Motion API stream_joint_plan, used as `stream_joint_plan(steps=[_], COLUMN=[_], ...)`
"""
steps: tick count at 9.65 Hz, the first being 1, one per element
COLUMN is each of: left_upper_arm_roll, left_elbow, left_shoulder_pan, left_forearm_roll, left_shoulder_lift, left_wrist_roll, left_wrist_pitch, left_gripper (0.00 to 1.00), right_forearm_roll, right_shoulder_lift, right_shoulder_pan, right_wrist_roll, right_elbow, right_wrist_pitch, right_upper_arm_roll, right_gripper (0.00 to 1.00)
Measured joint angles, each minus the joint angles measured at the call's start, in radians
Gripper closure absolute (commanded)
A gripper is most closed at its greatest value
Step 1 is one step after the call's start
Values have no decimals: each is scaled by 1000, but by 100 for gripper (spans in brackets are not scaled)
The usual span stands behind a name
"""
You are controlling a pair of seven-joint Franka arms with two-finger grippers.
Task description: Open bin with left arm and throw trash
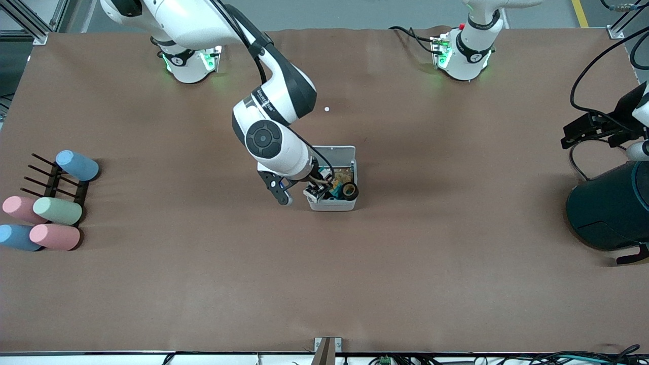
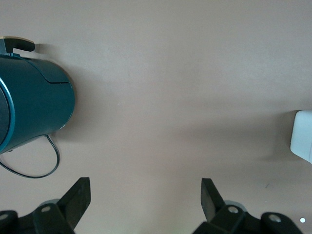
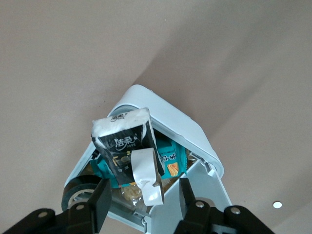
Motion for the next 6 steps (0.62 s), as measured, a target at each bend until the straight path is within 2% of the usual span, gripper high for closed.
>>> stream_joint_plan(steps=[3,6], left_upper_arm_roll=[0,-1], left_elbow=[0,0], left_shoulder_pan=[-1,-2], left_forearm_roll=[0,0], left_shoulder_lift=[0,0], left_wrist_roll=[0,0], left_wrist_pitch=[0,0], left_gripper=[0,0], right_forearm_roll=[-9,-28], right_shoulder_lift=[-62,-227], right_shoulder_pan=[-66,-261], right_wrist_roll=[-4,-228], right_elbow=[47,58], right_wrist_pitch=[-82,-403], right_upper_arm_roll=[-28,-43], right_gripper=[34,33])
